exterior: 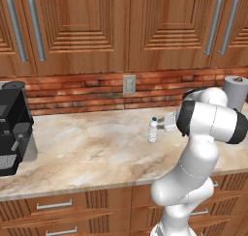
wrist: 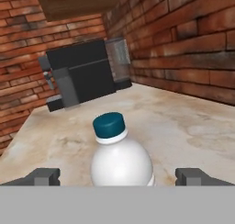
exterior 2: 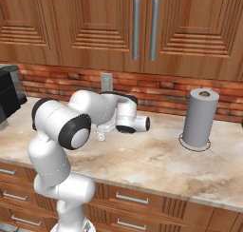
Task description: Move the drinks to the dining counter.
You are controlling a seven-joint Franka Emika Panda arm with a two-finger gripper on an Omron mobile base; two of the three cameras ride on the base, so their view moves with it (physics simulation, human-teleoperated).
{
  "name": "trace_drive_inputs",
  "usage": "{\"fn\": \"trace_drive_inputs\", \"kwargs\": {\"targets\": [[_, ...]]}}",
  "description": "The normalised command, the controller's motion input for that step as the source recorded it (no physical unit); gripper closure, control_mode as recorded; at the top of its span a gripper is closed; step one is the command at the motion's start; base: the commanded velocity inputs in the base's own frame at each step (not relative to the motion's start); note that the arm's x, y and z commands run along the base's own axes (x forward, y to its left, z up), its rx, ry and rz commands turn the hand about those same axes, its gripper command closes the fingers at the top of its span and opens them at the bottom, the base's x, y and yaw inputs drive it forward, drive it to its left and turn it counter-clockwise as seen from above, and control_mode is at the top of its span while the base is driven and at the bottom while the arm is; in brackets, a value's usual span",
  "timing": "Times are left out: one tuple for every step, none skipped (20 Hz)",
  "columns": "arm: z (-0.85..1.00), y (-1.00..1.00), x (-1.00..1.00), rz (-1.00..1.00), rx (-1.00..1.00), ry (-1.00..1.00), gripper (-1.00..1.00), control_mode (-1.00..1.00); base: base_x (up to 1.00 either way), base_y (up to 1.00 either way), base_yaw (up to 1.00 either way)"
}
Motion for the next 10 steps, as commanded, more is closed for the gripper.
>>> {"fn": "trace_drive_inputs", "kwargs": {"targets": [[-0.04,0.13,0.0,0.01,0.0,0.0,-1.0,-1.0,0.0,0.0,0.0],[-0.04,0.12,0.0,0.01,0.0,0.0,-1.0,-1.0,0.0,0.0,0.0],[-0.05,0.1,0.0,0.0,0.0,0.0,-1.0,-1.0,0.0,0.0,0.0],[-0.06,0.05,0.0,0.0,0.0,0.0,-1.0,-1.0,0.0,0.0,0.0],[-0.05,0.0,0.0,0.0,0.0,0.0,-1.0,-1.0,0.0,0.0,0.0],[-0.04,0.0,0.0,0.0,0.0,0.0,-1.0,-1.0,0.0,0.0,0.0],[-0.05,0.0,0.0,0.0,0.0,0.0,-1.0,-1.0,0.0,0.0,0.0],[-0.04,0.0,0.0,0.0,0.0,0.0,-1.0,-1.0,0.0,0.0,0.0],[-0.04,0.0,0.0,0.0,0.0,0.0,-1.0,-1.0,0.0,0.0,0.0],[-0.03,0.0,0.0,0.0,0.0,0.0,-1.0,-1.0,0.0,0.0,0.0]]}}
